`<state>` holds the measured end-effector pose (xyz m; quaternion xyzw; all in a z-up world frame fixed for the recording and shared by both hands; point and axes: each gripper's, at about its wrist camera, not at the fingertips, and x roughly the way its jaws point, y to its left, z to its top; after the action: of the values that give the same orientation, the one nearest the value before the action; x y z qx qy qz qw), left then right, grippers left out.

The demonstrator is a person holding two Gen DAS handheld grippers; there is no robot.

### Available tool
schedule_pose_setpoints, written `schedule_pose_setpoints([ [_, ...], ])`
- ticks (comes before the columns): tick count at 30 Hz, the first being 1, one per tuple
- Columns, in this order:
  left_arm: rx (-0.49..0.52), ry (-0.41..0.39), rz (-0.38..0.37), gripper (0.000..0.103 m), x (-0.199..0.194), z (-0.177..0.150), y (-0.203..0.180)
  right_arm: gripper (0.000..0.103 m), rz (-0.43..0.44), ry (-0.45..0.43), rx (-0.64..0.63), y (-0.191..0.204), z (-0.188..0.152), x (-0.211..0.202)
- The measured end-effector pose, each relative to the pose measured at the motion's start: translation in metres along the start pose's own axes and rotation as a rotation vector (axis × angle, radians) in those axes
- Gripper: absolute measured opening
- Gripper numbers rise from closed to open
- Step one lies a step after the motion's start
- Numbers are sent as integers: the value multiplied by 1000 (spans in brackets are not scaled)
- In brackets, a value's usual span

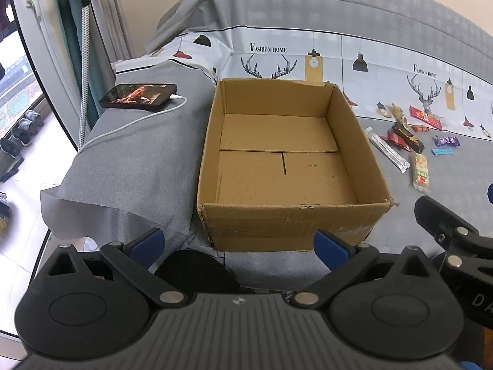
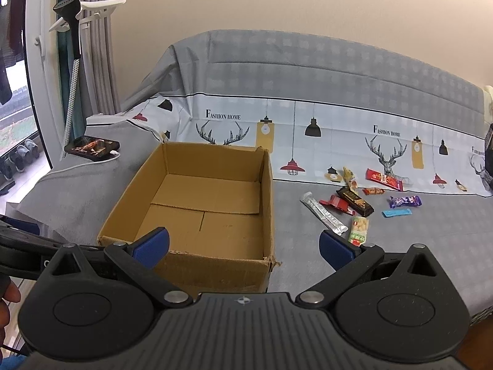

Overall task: Organize snacks
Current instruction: 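Move both tools toward the snacks beside the cardboard box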

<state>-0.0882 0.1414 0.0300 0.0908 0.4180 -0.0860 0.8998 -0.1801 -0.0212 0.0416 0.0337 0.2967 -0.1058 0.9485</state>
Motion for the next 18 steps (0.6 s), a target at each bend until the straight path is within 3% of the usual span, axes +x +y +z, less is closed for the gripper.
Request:
schedule_pose_setpoints([
  [18, 10, 16, -2, 103, 6, -4, -5, 103, 12, 18, 14, -4, -6, 4],
])
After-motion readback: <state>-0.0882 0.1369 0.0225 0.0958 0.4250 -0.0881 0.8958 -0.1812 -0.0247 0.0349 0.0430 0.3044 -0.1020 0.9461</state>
